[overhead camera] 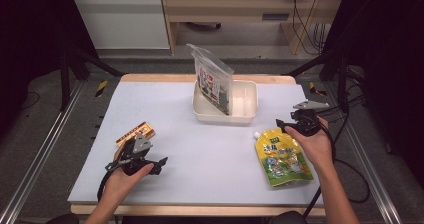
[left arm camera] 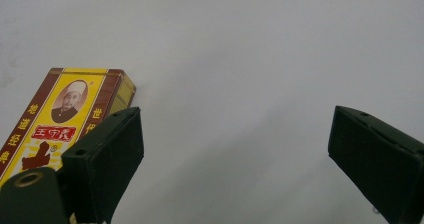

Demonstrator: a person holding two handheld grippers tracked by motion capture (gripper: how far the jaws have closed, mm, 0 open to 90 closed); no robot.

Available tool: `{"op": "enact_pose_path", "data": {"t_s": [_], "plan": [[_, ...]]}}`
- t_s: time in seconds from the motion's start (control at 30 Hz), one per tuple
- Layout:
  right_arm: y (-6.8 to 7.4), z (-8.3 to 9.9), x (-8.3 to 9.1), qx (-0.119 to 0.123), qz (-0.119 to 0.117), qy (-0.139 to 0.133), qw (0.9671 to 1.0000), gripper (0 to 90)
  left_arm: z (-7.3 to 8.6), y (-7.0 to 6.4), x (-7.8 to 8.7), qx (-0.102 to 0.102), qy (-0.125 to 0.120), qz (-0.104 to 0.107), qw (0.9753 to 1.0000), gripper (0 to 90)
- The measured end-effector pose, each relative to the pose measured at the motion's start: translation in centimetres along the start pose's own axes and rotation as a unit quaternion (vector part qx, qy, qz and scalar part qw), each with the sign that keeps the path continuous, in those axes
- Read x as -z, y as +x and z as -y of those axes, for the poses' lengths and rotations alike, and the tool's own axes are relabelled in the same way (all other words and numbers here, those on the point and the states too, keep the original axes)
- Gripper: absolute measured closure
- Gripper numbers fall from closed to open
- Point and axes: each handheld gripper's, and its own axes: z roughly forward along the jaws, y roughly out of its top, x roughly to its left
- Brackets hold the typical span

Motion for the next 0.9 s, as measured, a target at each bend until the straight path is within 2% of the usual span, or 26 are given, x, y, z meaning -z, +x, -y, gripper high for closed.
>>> {"op": "enact_pose_path", "data": {"t_s": [0.1,0.33,0.57,0.9], "plan": [[-0.8,1.2,-0.8,-0.005,0.007,0.013,0.9999,29.7,0.0,0.1,0.0,-0.001,0.002,-0.001,1.0000,7.6],[-2.1,2.4,-1.9,-0.022,-0.004,0.025,0.9994,19.9,0.1,0.1,-0.2,0.001,0.005,0.000,1.0000,7.5],[-2.8,3.0,-3.2,-0.032,-0.017,0.039,0.9986,20.0,0.1,0.1,-0.3,0.001,0.008,0.000,1.0000,7.5],[-3.4,3.8,-4.2,-0.036,-0.021,0.059,0.9974,25.3,0.1,0.0,-0.4,0.000,0.010,0.003,0.9999,7.5]]}}
